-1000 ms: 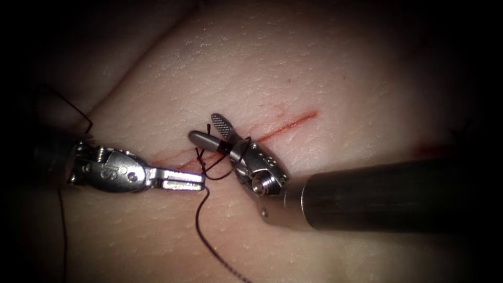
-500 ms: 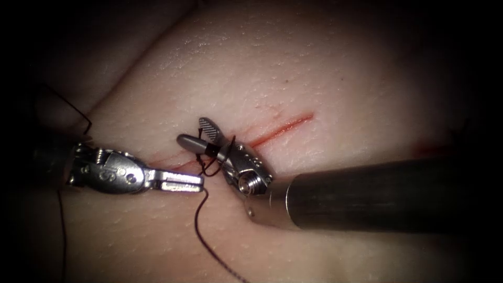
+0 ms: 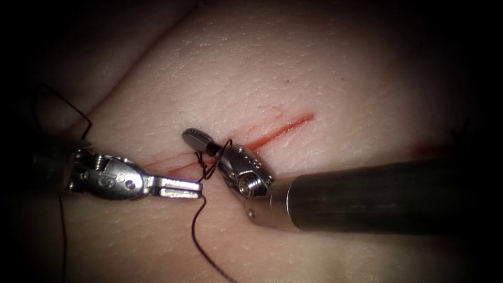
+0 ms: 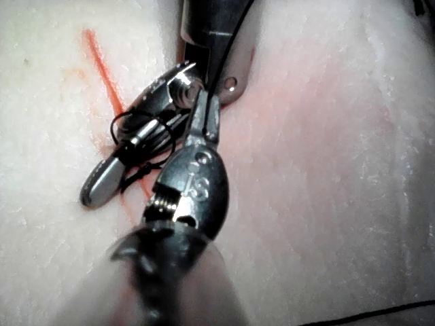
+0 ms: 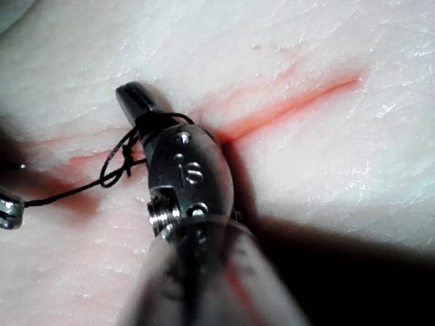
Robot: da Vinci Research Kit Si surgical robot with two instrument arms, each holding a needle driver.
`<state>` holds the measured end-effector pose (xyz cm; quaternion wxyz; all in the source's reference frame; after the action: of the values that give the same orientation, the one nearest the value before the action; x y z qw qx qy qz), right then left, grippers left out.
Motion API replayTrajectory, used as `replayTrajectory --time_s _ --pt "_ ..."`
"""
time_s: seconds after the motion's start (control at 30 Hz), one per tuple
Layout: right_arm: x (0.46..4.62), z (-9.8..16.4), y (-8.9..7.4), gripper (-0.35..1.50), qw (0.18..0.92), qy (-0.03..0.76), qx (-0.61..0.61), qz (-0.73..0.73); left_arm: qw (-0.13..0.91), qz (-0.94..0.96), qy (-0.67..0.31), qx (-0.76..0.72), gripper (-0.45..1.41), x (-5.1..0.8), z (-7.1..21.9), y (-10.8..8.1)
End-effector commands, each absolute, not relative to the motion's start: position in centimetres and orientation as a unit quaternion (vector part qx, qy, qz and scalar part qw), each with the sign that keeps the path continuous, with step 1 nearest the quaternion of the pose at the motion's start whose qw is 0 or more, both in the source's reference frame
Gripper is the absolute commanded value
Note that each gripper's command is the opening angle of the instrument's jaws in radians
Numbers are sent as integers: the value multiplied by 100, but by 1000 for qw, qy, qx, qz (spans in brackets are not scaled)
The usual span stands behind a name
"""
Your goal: Wound Closure
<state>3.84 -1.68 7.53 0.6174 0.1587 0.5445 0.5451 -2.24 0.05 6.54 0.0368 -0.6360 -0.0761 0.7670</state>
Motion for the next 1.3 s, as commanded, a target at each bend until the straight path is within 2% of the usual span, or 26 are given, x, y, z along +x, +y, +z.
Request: replayTrajectory --time_s 0.03,0.57,0.77,1.3 --pt "390 756 -173 -35 620 545 158 542 37 767 -77 -636 -45 -230 659 -1" --pt "376 700 -169 -35 634 582 117 495 85 776 -92 -618 -45 -190 656 24" --pt "372 697 -172 -35 635 591 108 485 111 787 -91 -600 -45 -157 659 66" --pt "367 690 -185 -35 640 601 107 467 142 799 -89 -578 -45 -123 689 160"
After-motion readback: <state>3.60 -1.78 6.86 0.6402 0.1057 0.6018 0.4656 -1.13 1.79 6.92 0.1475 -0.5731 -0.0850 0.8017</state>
